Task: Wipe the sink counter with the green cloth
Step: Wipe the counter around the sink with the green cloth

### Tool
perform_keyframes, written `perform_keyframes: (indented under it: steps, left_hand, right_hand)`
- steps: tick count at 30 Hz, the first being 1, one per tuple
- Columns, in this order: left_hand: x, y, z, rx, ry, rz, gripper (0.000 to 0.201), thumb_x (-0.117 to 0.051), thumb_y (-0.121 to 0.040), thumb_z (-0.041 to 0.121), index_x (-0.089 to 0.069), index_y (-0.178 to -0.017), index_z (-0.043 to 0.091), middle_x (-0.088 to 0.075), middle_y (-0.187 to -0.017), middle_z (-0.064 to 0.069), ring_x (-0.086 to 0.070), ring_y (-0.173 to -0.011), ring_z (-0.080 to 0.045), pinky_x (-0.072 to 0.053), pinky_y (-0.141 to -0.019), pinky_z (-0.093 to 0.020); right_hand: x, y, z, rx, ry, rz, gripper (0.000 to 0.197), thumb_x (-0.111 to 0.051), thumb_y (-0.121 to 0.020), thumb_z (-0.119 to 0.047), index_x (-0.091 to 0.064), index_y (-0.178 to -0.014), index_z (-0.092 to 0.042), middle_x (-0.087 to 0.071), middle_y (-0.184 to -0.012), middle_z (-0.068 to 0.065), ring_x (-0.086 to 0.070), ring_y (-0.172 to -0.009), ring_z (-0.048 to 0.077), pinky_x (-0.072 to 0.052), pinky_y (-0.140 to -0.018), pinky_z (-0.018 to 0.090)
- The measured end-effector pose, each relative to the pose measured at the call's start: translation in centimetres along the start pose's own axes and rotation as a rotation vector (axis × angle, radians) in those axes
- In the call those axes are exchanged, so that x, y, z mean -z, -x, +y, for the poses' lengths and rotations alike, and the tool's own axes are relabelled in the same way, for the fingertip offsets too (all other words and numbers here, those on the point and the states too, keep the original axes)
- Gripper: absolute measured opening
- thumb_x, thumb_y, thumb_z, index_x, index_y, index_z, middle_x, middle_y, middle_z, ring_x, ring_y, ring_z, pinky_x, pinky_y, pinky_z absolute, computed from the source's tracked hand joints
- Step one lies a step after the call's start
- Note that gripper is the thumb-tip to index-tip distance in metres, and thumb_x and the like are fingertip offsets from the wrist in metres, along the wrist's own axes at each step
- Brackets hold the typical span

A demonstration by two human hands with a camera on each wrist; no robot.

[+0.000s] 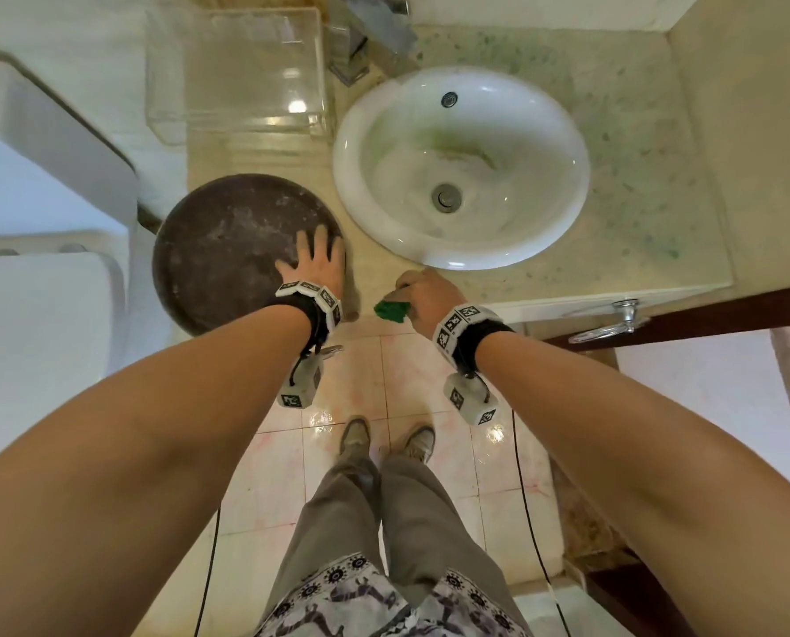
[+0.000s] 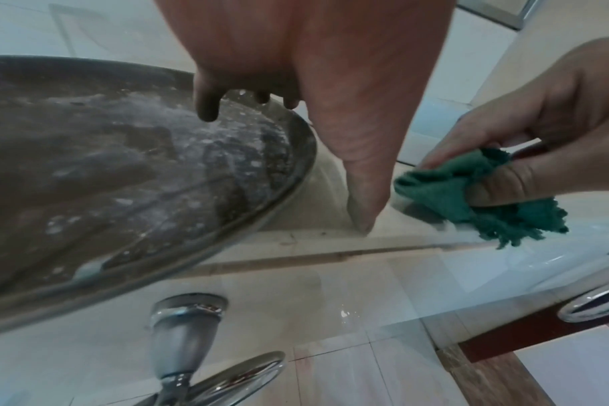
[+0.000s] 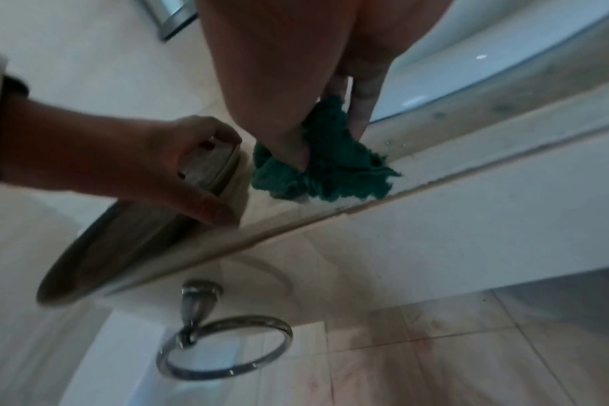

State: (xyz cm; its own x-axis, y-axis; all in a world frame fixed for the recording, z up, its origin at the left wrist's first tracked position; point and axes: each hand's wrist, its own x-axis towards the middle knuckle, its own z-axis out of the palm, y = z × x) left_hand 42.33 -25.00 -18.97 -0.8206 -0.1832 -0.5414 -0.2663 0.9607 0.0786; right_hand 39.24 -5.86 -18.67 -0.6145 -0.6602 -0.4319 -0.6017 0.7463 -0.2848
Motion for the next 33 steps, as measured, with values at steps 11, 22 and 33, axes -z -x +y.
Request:
perform_keyframes:
  steps: [11,22,33]
  left_hand:
    - [-1.0,-1.9,4.6,-0.127,-0.106,0.021,0.09,-0.065,-0.066,0.047,-0.031,-0.141,0.012,-0.02,-0.151,-0.006,-0.012,-0.143,-0.028,-0.02,-0.107,-0.064]
    - [-1.7,-1.8,6.8,-0.006,-0.156,0.021,0.129,-0.071,-0.061,0.071,-0.007,-0.152,0.006,-0.008,-0.157,-0.016,-0.012,-0.144,-0.035,-0.024,-0.11,-0.061]
    - [-2.5,-4.0,5.9,-0.022,-0.082,0.061,0.091,-0.064,-0.07,0.05,-0.031,-0.141,0.005,-0.025,-0.146,-0.013,-0.028,-0.133,-0.034,-0.043,-0.095,-0.057]
  right_hand:
    - [1.7,4.7,5.4,-0.582,-0.446,0.317,0.048,-0.059,-0.086,-0.022,-0.049,-0.133,-0.023,-0.056,-0.126,0.009,-0.056,-0.112,0.03,-0.048,-0.096,0.038]
    - [1.7,6.6,10.7,-0.878,-0.411,0.456,0.035,-0.054,-0.09,-0.018,-0.053,-0.123,-0.01,-0.043,-0.13,0.015,-0.047,-0.116,0.034,-0.042,-0.095,0.035]
    - [1.5,4.8,8.5,-0.801,-0.289,0.213,0.048,-0.062,-0.089,-0.026,-0.049,-0.13,-0.006,-0.045,-0.135,0.013,-0.048,-0.121,0.034,-0.04,-0.105,0.041]
